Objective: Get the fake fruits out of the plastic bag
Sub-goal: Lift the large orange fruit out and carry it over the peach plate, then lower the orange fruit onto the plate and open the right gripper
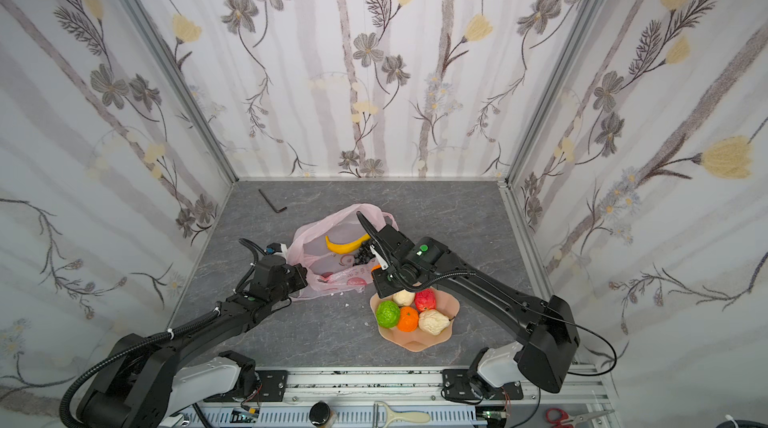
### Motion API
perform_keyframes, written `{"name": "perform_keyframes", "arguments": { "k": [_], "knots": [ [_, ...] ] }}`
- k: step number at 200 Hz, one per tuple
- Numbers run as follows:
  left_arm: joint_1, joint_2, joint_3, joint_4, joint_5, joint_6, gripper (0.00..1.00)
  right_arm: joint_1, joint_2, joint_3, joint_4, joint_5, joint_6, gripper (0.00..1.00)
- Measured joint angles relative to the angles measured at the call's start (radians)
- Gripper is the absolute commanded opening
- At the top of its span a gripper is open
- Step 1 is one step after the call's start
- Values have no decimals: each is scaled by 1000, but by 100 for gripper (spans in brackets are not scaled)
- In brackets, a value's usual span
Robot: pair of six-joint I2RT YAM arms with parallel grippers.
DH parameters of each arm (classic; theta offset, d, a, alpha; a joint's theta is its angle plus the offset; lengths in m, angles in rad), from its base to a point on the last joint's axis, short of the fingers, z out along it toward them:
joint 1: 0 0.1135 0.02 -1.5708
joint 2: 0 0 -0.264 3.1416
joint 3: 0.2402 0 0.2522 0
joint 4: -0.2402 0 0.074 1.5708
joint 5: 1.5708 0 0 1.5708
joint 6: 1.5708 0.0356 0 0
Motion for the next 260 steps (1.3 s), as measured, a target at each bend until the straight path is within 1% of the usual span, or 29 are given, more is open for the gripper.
{"name": "perform_keyframes", "arguments": {
  "k": [44, 74, 101, 194, 260],
  "knots": [
    [0, -2, -9, 2, 0, 1, 0, -34, -77, -65, -124, 18, 5, 0],
    [0, -5, -16, 8, -4, 3, 0, -38, -79, -97, -178, 23, 11, 0],
    [0, -10, -19, 10, -6, 3, 0, -38, -75, -129, -193, 18, 12, 0],
    [0, -1, -37, 32, -6, 3, 0, -34, -5, -135, -248, 19, 27, 0],
    [0, -11, -66, 55, -10, 3, 0, 11, 97, -90, -281, 64, 25, 0]
  ]
}}
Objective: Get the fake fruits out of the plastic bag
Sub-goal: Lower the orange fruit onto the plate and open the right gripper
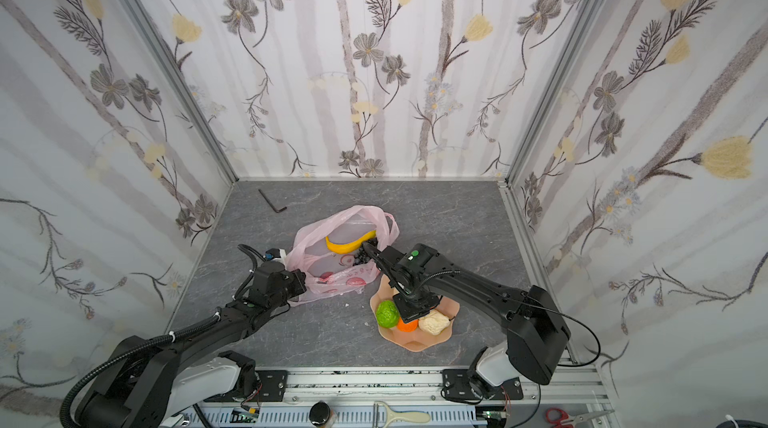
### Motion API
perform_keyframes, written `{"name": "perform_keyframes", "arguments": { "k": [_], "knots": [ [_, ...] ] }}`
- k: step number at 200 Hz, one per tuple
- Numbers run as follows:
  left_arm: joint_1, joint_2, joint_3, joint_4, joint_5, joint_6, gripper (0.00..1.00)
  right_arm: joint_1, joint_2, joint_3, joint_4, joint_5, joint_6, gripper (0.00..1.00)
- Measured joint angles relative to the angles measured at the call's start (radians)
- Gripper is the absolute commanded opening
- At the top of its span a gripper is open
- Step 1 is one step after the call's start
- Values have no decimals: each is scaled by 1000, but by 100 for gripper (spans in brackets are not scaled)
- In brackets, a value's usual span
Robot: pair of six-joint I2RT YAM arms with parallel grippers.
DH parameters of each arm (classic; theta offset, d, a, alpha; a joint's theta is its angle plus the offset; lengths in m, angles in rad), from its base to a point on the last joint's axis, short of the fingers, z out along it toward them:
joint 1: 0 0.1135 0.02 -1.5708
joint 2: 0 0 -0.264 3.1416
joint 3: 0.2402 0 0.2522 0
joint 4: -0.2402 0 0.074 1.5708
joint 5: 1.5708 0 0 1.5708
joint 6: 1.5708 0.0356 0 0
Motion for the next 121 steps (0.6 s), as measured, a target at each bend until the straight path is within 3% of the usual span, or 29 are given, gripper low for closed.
{"name": "perform_keyframes", "arguments": {
  "k": [42, 121],
  "knots": [
    [0, -4, -3, 5, 0, 0, 0, 13, 32, 6, -5, 33, -8, 1],
    [0, -6, -8, 12, 0, 0, 0, 29, 64, 26, -11, 67, -19, 16]
  ]
}}
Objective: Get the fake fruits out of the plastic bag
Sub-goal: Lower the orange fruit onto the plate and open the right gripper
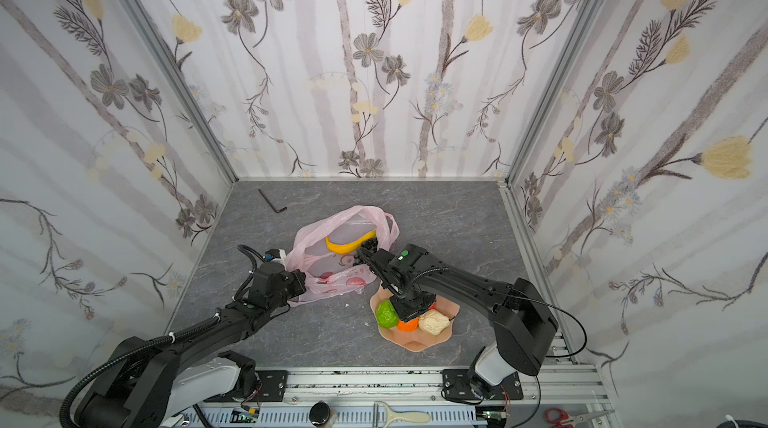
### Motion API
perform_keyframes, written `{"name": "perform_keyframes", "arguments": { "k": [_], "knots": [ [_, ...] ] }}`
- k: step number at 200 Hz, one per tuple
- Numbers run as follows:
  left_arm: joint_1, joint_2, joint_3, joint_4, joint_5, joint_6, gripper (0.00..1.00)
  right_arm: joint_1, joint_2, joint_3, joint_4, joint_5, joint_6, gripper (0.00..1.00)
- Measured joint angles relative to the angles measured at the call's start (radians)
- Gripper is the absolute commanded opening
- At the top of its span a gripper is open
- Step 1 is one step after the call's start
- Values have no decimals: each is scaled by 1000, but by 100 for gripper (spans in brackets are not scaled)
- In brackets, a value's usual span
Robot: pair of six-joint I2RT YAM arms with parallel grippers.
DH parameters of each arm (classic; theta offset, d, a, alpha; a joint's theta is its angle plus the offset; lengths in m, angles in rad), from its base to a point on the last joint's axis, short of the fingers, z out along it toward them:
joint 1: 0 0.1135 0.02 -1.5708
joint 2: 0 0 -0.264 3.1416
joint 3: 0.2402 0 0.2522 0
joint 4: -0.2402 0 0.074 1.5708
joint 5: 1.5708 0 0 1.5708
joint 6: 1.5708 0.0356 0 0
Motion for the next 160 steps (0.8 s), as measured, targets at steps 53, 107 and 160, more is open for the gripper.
{"name": "perform_keyframes", "arguments": {
  "k": [53, 107, 160],
  "knots": [
    [0, -3, 0, 0, 0, 0, 0, 2, 0, 6, 3, 3, -6, 17],
    [0, -3, -1, 0, 0, 0, 0, 3, -24, -1, 9, -2, -5, 4],
    [0, -19, -8, 1, -1, 0, 0, 9, -40, -11, 19, -13, -4, 7]
  ]
}}
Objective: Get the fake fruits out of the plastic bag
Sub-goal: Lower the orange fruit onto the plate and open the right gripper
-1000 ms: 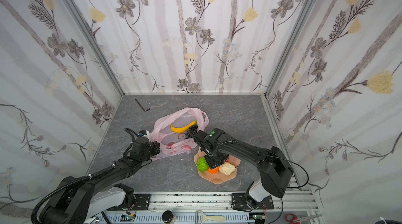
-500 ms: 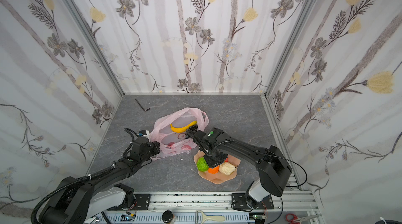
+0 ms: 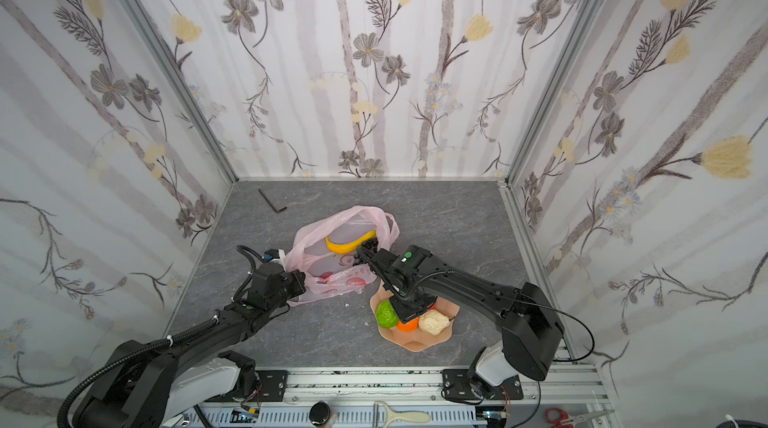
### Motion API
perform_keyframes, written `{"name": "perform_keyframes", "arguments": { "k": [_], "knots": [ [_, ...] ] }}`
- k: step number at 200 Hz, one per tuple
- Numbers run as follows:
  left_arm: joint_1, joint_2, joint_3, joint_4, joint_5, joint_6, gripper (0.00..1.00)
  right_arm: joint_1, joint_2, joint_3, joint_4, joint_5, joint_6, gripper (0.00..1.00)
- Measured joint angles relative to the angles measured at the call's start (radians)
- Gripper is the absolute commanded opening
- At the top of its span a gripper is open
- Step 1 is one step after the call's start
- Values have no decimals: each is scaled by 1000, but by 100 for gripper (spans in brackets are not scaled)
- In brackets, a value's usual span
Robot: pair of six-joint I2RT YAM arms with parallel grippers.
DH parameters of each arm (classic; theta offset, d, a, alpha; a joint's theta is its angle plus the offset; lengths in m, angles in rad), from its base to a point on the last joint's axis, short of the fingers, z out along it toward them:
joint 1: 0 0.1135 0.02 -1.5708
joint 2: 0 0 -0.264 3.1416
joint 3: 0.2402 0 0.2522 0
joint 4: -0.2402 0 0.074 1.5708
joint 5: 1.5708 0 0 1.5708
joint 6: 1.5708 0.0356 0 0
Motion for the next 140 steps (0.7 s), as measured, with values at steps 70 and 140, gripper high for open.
{"name": "perform_keyframes", "arguments": {
  "k": [70, 140],
  "knots": [
    [0, 0, 0, 0, -3, 0, 0, 3, -8, 0, -5, 31, 11, 29],
    [0, 19, 5, 0, 2, 1, 0, 6, -55, 28, -2, 39, 25, 46]
  ]
}}
